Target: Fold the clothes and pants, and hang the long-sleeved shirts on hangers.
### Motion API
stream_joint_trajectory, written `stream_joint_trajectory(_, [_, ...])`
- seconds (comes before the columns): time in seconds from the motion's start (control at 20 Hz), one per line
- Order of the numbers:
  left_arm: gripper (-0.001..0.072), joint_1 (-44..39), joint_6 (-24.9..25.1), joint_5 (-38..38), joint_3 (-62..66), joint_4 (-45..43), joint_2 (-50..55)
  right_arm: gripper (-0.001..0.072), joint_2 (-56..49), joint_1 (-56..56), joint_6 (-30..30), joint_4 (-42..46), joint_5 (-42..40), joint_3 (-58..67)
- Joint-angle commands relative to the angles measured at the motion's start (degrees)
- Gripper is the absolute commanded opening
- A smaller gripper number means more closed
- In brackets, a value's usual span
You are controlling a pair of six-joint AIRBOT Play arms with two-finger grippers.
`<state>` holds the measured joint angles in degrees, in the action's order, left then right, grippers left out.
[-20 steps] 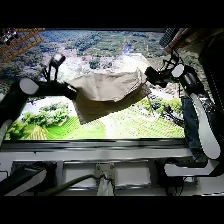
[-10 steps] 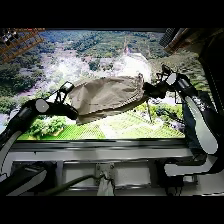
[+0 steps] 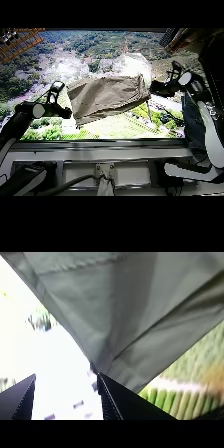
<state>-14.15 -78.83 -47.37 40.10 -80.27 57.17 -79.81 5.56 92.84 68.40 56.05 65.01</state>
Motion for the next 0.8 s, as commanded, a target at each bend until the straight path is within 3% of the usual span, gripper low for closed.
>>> stream_joint_trajectory(0.0, [0.0413,-0.04,-6.47,4.81,0.28,8.13,-5.09,0.0589,-4.59,6.97,-17.42,-16.61,0.26,3.39])
stream_joint_trajectory(0.1, [0.0413,-0.09,-5.81,6.97,0.33,15.54,-6.99,0.0595,-9.99,9.75,-24.48,-24.68,2.19,7.58])
stream_joint_trajectory(0.15, [0.0413,-0.09,-4.87,7.39,0.37,18.88,-7.45,0.0636,-13.18,10.49,-26.36,-25.55,4.63,10.80])
stream_joint_trajectory(0.3, [0.0482,-0.55,3.13,7.28,0.76,27.65,-7.52,0.0704,-24.74,10.99,-28.79,-25.55,19.91,22.95])
stream_joint_trajectory(0.4, [0.0482,-1.33,7.39,7.30,1.38,30.56,-7.52,0.0705,-27.96,10.82,-29.09,-26.32,17.88,24.96])
stream_joint_trajectory(0.75, [0.0482,-1.49,7.34,8.59,1.97,30.62,-7.45,0.0703,-36.70,10.73,-28.87,-26.95,20.70,30.12])
